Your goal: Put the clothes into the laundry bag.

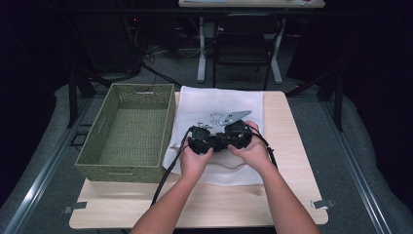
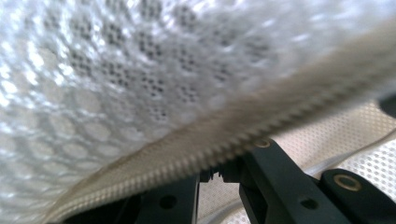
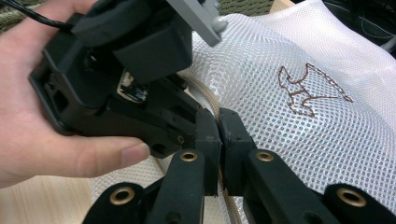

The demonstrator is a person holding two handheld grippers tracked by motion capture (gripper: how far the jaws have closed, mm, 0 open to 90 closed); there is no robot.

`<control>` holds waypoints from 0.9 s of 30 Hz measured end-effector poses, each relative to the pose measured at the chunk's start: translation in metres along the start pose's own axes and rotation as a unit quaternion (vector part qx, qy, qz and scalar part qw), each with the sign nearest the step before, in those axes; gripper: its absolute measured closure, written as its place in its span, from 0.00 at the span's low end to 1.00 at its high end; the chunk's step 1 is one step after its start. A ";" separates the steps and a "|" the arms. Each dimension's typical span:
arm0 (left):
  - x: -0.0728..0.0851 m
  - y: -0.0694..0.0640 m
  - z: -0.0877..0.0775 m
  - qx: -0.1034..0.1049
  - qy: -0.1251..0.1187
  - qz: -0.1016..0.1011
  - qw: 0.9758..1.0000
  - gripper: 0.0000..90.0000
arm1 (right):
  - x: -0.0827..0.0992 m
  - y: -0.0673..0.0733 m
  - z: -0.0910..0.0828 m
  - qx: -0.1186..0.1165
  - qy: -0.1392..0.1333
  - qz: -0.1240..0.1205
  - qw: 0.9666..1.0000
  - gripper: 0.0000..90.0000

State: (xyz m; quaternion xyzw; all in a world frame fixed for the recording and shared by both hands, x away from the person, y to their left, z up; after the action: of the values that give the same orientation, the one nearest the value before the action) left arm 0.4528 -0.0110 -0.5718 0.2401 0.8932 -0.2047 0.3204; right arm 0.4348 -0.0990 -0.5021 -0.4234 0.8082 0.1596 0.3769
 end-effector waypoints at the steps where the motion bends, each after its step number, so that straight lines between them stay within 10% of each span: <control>1: 0.000 0.000 0.001 -0.001 -0.001 -0.003 1.000 0.97 | 0.000 0.000 0.000 0.000 0.001 0.001 1.000 0.97; 27: -0.001 0.010 0.008 -0.035 -0.011 0.003 0.999 0.92 | 0.003 0.004 0.007 -0.006 0.012 -0.001 1.000 0.98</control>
State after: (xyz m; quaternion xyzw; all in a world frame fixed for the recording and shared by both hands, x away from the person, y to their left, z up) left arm 0.4628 -0.0069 -0.5787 0.2287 0.8957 -0.1747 0.3388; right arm 0.4335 -0.0942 -0.5089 -0.4288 0.8111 0.1590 0.3646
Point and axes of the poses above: each handheld gripper's, and its own axes: z roughly forward along the jaws, x roughly out of its underside, y roughly to its left, the point moved 6 cm from there along z, roughly forward along the jaws, and after that the axes turned 1 degree about y, right-handed, at the moved point
